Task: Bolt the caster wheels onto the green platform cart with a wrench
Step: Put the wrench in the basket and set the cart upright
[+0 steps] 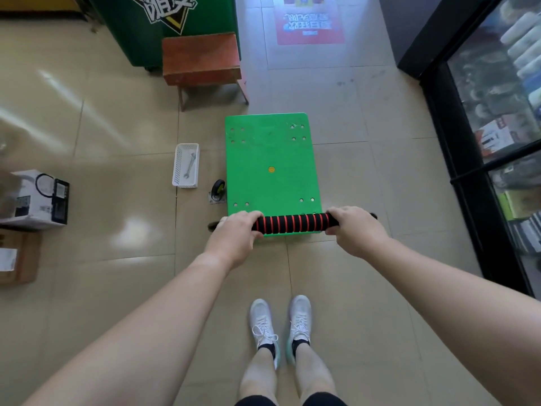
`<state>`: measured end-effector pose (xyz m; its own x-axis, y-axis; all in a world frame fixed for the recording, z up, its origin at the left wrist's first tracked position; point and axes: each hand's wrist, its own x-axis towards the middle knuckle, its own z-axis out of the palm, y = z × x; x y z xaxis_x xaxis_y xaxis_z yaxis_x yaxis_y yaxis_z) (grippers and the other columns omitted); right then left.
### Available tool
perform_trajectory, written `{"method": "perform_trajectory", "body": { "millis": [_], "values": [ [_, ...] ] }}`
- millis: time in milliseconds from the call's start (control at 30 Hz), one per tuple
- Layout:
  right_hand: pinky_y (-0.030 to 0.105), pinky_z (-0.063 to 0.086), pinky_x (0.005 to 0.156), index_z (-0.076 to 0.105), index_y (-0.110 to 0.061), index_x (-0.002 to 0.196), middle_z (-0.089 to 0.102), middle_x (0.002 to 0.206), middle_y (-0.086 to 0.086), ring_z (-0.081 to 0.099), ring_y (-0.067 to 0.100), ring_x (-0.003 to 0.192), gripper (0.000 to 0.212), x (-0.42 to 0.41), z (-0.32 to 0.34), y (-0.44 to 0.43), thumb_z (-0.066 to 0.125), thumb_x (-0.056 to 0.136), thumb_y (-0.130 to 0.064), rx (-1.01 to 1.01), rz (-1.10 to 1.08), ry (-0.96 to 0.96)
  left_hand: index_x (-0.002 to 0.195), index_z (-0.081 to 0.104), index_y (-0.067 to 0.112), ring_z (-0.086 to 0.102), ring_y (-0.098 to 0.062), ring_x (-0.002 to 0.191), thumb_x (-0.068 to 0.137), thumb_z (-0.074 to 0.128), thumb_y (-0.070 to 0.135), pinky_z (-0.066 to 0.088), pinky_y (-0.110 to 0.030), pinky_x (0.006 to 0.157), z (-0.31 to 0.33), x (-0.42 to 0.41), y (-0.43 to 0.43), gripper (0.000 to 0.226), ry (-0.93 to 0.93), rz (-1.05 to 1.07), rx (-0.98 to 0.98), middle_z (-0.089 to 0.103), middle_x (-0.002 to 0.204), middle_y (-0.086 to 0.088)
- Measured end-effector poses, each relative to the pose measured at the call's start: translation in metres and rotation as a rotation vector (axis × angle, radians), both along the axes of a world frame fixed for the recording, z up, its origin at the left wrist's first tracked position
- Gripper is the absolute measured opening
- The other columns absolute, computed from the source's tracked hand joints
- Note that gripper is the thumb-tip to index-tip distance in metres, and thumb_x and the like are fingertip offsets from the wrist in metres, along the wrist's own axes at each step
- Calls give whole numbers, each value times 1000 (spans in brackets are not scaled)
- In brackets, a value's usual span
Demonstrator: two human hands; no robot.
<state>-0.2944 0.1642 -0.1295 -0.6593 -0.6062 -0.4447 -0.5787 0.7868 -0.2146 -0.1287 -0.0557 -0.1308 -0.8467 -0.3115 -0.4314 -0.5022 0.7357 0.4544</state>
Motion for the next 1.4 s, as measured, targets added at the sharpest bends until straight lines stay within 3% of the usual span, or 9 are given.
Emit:
{"method": "perform_trajectory", "body": {
  "millis": [200, 300, 467, 633, 800, 1000, 1100, 1233, 1400],
  "values": [
    [35, 47, 81, 62, -21, 111, 67, 104, 2, 58, 27, 100, 23, 53, 2, 47, 66, 91, -33, 0, 20, -61, 140, 56, 24, 58, -26, 118, 102, 61, 28, 38, -36, 104, 5, 53, 42, 39, -55, -40, -9, 65, 125, -2],
    [35, 46, 79, 63, -21, 107, 68, 102, 1, 59, 27, 98, 20, 79, 3, 73, 67, 90, -31, 0, 38, -76, 142, 55, 23, 58, -24, 122, 101, 64, 29, 39, -36, 106, 6, 79, 65, 43, -86, -62, 1, 65, 127, 0],
    [34, 49, 81, 63, -24, 104, 69, 101, -5, 61, 23, 98, 20, 109, 5, 103, 69, 86, -31, -10, 37, -131, 124, 60, 28, 63, -20, 109, 98, 64, 29, 48, -35, 95, 13, 109, 93, 27, -119, -99, -13, 67, 114, 6],
    [30, 32, 68, 53, -25, 89, 63, 92, -6, 57, 21, 92, 16, 134, 12, 121, 67, 87, -33, 27, 69, -159, 130, 57, 29, 62, -19, 109, 100, 62, 27, 46, -33, 94, 17, 133, 115, 30, -149, -145, -15, 65, 115, 6],
    [31, 27, 65, 54, -21, 87, 61, 82, -6, 56, 23, 80, 16, 144, 11, 134, 70, 85, -26, 18, 86, -172, 127, 55, 29, 61, -20, 106, 101, 59, 25, 40, -31, 93, 13, 146, 126, 26, -156, -164, -2, 64, 112, 9],
    [31, 28, 64, 56, -19, 84, 62, 78, -4, 56, 25, 78, 18, 117, 7, 111, 74, 81, -19, -23, 74, -143, 134, 57, 28, 62, -19, 111, 99, 63, 18, 39, -34, 102, 5, 123, 104, 37, -118, -112, 1, 68, 115, 9],
    [33, 42, 71, 63, -19, 95, 69, 90, -2, 61, 27, 88, 16, 92, 4, 89, 72, 82, -20, -39, 81, -121, 138, 57, 27, 61, -21, 117, 100, 62, 19, 38, -35, 104, 4, 96, 82, 39, -111, -85, -16, 68, 122, 6],
    [34, 40, 78, 64, -20, 106, 69, 97, 0, 59, 29, 95, 19, 51, 2, 53, 68, 88, -22, -41, 65, -72, 144, 52, 28, 57, -23, 123, 104, 57, 21, 33, -39, 113, 7, 51, 53, 41, -129, -52, -79, 64, 128, 2],
    [35, 46, 75, 62, -22, 109, 62, 92, 0, 57, 24, 88, 16, -3, 5, 2, 63, 93, -23, -11, 32, -68, 130, 56, 27, 58, -25, 113, 104, 58, 20, 33, -44, 112, 10, -8, 14, 28, -110, -11, -123, 63, 117, -1]
  ]
}}
